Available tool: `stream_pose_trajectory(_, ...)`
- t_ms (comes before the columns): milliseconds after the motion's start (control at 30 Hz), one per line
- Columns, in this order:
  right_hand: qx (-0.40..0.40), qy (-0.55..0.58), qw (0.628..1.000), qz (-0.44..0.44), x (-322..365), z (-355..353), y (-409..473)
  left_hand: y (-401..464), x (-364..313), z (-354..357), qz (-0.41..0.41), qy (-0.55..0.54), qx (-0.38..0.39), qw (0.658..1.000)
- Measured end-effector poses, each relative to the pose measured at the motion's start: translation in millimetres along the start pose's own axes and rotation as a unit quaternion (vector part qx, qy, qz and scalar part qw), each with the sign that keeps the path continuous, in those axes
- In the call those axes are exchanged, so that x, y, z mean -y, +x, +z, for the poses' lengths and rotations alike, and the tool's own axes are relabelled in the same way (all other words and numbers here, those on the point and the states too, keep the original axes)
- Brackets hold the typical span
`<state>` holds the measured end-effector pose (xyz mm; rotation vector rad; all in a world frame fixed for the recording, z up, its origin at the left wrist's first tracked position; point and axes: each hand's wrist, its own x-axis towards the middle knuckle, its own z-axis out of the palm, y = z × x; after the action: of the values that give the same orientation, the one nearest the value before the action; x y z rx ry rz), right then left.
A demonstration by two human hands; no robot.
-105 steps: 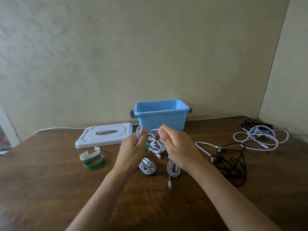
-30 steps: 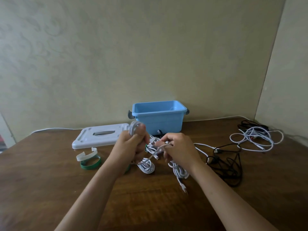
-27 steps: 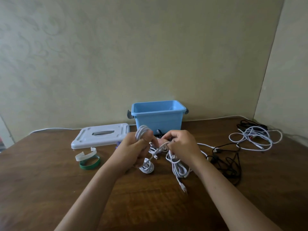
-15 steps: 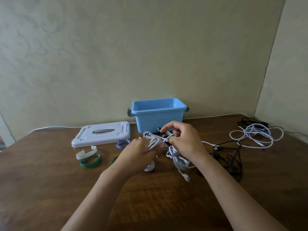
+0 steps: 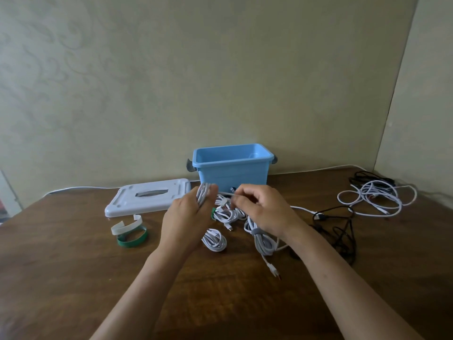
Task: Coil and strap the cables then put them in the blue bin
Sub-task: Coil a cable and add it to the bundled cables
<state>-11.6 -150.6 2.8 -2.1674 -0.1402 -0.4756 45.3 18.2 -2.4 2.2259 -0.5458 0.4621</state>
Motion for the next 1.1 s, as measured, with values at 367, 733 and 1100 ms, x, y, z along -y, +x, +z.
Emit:
stream_pose_trajectory(367,-0.011,-0.011,0.999,-0.036,0.3,31.2,-4.8,-1.7,3.2,11.8,-0.034,-0.195,0.081,0.977)
stream_pose_trajectory(733,0.011,-0.06,0.997,-0.054,-0.3,29.3,-5.7,0.7,2.9,12.6,0.001,-0.141,0.024,0.99)
stream_pose_trajectory(1100,0.06,-0.157,0.983,-0.079,6.7,52.8,-12.6,1.5,4.5,11.0,-0.005,-0.13,-0.064,0.989)
